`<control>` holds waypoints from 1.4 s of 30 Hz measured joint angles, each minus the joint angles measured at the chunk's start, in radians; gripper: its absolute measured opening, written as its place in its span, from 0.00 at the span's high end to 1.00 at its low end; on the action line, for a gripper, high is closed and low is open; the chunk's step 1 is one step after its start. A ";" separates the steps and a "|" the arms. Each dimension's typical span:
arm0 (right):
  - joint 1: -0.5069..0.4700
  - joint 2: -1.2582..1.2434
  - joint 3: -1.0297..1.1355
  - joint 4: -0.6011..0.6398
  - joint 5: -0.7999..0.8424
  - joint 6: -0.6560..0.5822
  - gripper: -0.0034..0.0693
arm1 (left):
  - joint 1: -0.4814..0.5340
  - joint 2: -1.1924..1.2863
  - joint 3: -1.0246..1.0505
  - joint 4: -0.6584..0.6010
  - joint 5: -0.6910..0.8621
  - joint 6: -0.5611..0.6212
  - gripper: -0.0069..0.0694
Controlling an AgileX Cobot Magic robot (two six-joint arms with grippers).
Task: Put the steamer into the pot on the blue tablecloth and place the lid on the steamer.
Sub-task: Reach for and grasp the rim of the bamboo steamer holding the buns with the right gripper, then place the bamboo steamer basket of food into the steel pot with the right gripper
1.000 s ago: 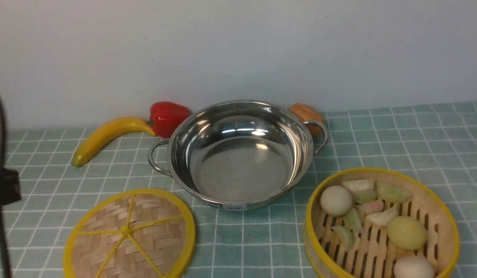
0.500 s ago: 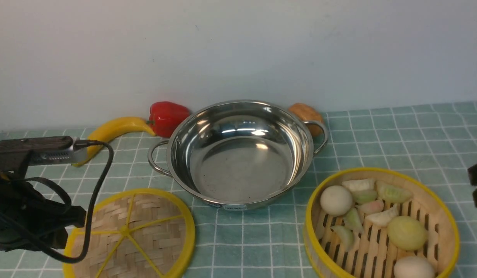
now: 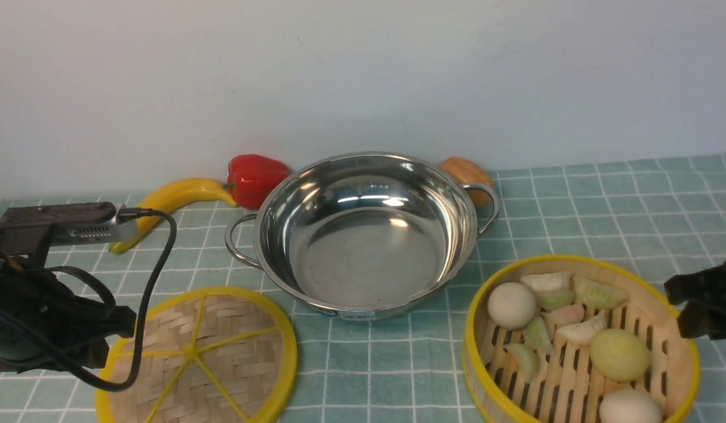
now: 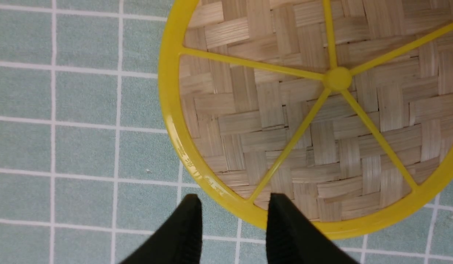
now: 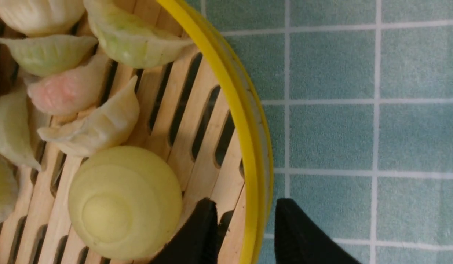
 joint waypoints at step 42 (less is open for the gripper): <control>0.000 -0.147 -0.209 -0.021 0.405 -0.005 0.84 | 0.000 0.000 0.000 0.000 -0.001 0.000 0.59</control>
